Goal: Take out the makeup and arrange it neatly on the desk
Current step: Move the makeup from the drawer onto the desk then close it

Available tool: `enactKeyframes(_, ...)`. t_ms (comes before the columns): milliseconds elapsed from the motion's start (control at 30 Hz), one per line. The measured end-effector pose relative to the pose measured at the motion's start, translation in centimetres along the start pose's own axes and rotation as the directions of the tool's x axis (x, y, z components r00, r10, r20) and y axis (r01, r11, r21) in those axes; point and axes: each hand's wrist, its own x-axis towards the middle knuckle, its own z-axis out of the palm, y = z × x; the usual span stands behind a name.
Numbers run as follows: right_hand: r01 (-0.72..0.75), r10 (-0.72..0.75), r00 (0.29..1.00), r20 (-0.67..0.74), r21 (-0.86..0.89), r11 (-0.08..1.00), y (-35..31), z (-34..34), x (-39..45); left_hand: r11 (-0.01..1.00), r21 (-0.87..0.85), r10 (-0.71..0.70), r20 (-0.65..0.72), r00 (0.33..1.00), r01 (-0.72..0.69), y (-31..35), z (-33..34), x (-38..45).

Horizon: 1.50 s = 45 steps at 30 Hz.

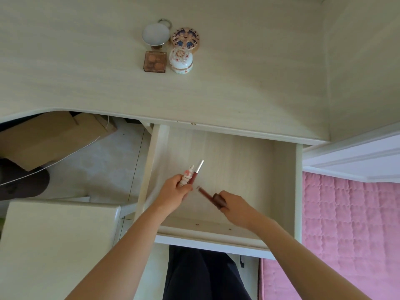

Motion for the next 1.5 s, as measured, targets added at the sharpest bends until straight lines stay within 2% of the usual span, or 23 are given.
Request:
enactKeyframes(200,-0.013,0.047,0.99,-0.136,0.239,0.971,-1.1,-1.9,-3.1,0.988,-0.152,-0.032,-0.073,0.997,0.021,2.6,0.5,-2.7)
enactKeyframes(400,-0.001,0.147,0.963,-0.228,0.539,0.843,-2.7,-4.0,-5.4,0.97,-0.242,-0.032,-0.139,0.99,-0.002,4.9,0.7,-4.7)
enactKeyframes(533,0.027,0.199,0.941,-0.273,0.647,0.762,-3.9,-6.0,-5.9,0.947,-0.322,-0.059,-0.177,0.982,-0.001,7.0,0.4,-4.9)
enactKeyframes(967,0.114,0.216,0.897,-0.387,0.672,0.732,-8.0,-14.3,-2.9,0.938,-0.342,0.003,-0.148,0.989,-0.054,17.0,-1.9,0.6)
enactKeyframes(1100,0.113,0.227,0.872,-0.434,0.629,0.769,-9.3,-18.0,-0.5,0.955,-0.28,0.047,-0.178,0.983,-0.097,20.7,-2.7,3.7)
enactKeyframes(1300,0.087,0.272,0.852,-0.448,0.632,0.77,-10.9,-23.0,3.5,0.984,-0.15,0.058,-0.249,0.967,-0.098,25.1,-3.0,9.0)
enactKeyframes(1400,0.055,0.29,0.839,-0.46,0.603,0.796,-11.2,-25.3,5.4,0.995,-0.029,0.088,-0.247,0.965,-0.098,26.9,-3.0,11.1)
enactKeyframes(1500,0.011,0.31,0.832,-0.461,0.572,0.82,-11.5,-27.2,7.1,0.996,0.011,0.09,-0.242,0.966,-0.089,28.1,-3.2,12.9)
